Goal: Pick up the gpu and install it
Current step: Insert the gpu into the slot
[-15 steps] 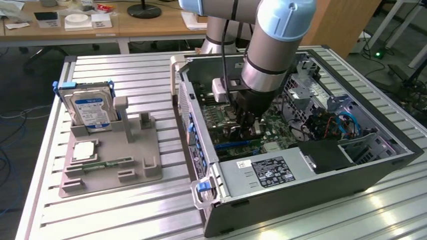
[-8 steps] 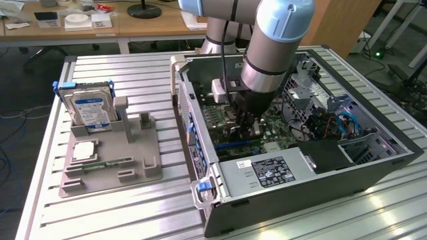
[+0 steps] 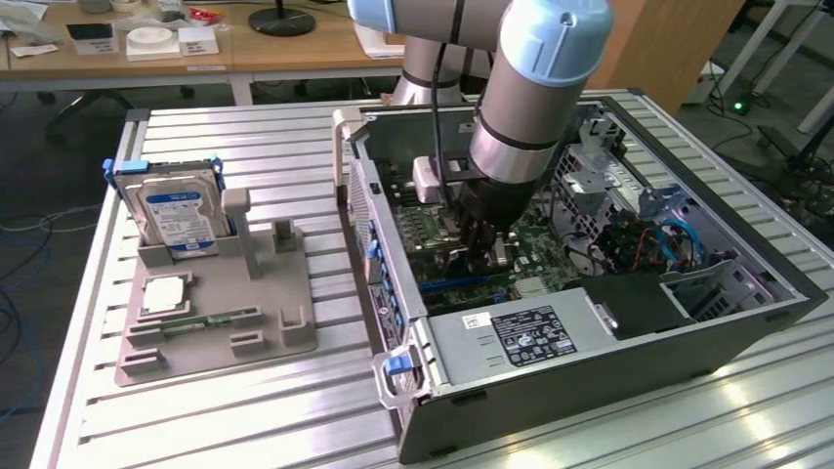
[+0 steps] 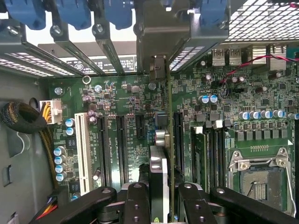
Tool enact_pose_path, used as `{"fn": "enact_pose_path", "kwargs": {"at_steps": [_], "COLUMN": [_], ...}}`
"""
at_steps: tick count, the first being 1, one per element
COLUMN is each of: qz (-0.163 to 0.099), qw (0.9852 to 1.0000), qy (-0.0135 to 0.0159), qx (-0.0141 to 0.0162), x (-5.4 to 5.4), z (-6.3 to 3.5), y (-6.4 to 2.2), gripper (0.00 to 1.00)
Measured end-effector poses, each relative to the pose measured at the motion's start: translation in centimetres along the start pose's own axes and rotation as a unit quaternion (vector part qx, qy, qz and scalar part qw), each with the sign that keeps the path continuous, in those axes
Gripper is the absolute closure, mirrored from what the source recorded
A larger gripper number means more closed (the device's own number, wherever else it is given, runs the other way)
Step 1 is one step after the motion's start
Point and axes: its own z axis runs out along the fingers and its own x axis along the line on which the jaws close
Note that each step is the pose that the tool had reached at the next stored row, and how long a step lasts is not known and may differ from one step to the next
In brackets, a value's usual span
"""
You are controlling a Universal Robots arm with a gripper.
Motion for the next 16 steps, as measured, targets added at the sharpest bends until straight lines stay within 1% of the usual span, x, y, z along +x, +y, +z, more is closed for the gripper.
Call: {"fn": "enact_pose_path", "kwargs": {"at_steps": [7,16], "qz": [0.000,0.000], "qw": [1.0000,1.0000], "qy": [0.0000,0.0000], "qx": [0.0000,0.0001], "x": [0.02,0.01], "z": [0.25,0.15], "y": [0.00,0.00], "gripper": [0.72,0.72]}}
